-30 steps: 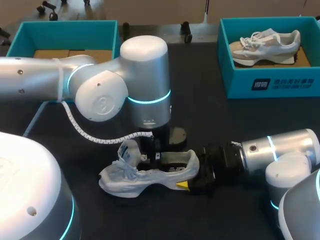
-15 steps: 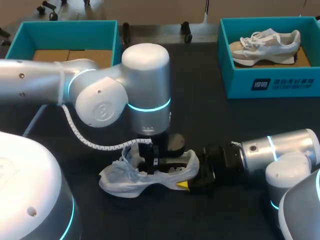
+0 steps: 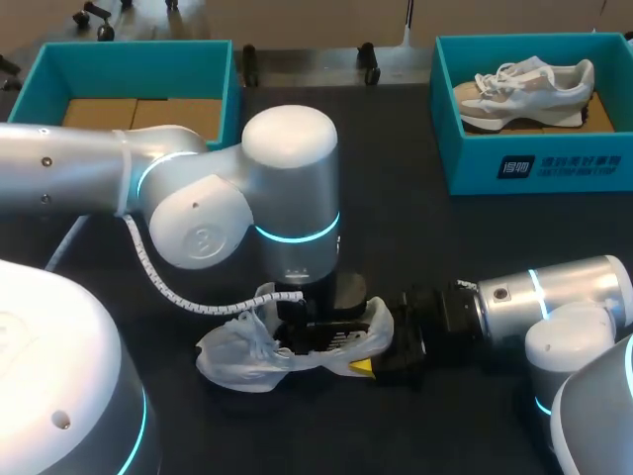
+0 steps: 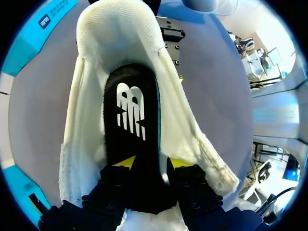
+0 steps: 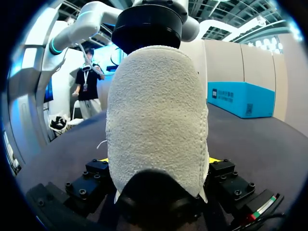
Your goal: Take the shoe out of the shoebox, open the shoe tongue, remove and reinsert the insole, then place the shoe into the shoebox
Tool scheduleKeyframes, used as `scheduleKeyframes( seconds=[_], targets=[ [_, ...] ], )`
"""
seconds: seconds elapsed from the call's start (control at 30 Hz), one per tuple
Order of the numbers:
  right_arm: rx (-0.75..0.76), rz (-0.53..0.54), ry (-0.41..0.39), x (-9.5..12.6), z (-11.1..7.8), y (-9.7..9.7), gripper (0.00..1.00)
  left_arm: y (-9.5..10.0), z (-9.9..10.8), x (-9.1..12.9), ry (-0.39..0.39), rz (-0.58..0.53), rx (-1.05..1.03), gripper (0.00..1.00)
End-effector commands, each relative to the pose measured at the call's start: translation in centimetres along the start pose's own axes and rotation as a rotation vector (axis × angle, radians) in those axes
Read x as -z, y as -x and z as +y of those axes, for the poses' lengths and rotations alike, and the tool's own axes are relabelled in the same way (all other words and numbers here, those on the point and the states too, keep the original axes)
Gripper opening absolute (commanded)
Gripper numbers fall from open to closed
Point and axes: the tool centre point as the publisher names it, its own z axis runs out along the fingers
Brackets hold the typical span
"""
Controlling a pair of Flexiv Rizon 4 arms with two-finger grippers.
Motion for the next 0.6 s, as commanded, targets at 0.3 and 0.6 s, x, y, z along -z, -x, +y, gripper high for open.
scheduleKeyframes(
  seconds=[0.3, 0.6],
  targets=[
    [-0.001, -0.001, -0.005, -0.1, 0.1, 0.0, 0.0, 0.9, -0.7, -1.8, 0.015, -0.141, 0.054, 0.38],
    [-0.001, -0.001, -0.005, -0.1, 0.1, 0.0, 0.0, 2.7, -0.9, -2.4, 0.055, -0.243, 0.133, 0.15]
  ],
)
